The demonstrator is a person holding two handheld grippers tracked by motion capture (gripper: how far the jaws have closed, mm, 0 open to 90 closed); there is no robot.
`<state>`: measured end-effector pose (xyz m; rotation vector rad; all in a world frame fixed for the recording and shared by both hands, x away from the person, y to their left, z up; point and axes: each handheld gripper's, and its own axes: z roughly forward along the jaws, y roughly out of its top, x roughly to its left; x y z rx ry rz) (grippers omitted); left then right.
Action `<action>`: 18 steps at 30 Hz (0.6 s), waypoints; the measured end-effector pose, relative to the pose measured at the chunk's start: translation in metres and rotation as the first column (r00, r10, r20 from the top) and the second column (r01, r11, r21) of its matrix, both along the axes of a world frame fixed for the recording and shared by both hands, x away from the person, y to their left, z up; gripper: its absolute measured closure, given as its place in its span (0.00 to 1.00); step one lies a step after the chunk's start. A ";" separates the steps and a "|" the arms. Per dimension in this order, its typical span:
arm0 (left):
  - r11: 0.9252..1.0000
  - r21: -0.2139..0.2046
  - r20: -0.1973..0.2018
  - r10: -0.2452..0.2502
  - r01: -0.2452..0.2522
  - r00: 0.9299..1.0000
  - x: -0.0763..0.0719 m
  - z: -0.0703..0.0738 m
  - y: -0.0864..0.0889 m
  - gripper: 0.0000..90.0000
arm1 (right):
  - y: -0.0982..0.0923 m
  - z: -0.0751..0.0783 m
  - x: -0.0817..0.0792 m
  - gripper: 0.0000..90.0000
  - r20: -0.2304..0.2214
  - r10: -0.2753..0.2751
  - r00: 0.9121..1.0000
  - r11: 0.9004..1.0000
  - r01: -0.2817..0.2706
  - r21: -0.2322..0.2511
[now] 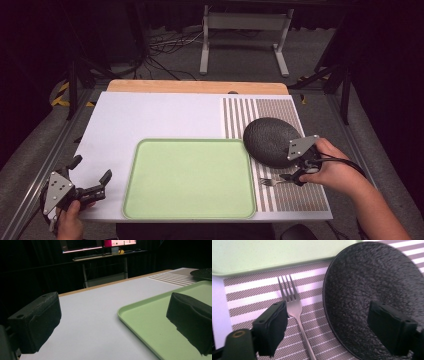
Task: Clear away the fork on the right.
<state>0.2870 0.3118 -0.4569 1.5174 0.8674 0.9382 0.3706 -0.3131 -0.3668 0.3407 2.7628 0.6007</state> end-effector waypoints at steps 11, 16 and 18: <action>1.000 0.000 0.000 0.001 -0.001 1.000 0.000 0.000 0.000 0.00 | 0.004 -0.003 0.003 0.22 -0.081 0.036 0.996 0.996 -0.042 -0.083; 1.000 0.000 0.000 0.001 -0.001 1.000 0.000 0.000 0.000 0.00 | 0.004 -0.006 0.004 0.24 -0.116 0.031 0.993 0.992 -0.045 -0.119; 1.000 -0.001 -0.002 0.001 -0.001 1.000 0.000 0.000 0.000 0.00 | 0.004 -0.007 0.004 0.24 -0.123 0.014 0.992 0.991 -0.030 -0.130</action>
